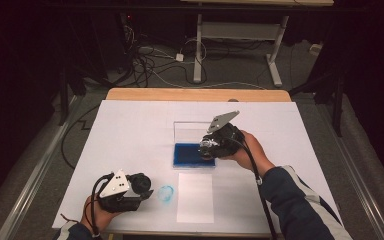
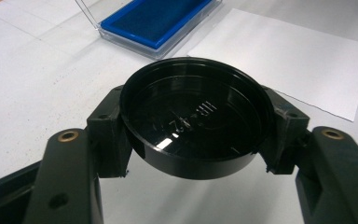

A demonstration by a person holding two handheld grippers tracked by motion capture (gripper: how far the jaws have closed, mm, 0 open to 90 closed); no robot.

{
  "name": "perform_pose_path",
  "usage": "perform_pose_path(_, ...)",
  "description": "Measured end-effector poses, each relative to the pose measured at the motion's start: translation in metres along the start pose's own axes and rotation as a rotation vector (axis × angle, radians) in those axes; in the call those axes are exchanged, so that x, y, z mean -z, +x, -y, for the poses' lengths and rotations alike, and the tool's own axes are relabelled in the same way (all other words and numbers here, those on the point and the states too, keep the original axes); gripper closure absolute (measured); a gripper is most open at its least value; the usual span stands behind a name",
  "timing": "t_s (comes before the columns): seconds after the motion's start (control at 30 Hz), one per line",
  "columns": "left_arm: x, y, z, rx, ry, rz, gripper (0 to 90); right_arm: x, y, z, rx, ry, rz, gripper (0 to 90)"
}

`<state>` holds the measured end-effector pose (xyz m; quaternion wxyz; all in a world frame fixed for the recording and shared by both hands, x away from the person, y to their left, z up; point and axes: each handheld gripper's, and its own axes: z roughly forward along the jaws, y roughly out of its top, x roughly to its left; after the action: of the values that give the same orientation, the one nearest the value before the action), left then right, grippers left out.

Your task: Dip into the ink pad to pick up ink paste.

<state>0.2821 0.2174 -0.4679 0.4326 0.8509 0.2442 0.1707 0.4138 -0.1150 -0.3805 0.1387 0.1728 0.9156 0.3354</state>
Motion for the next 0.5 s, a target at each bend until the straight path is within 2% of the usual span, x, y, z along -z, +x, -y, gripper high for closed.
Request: perform_pose_path(0.5,0.001,0.001,0.001,0.008,-0.006,-0.004,35.9,-0.025,-0.014,-0.008,-0.039,0.011,0.018,56.6)
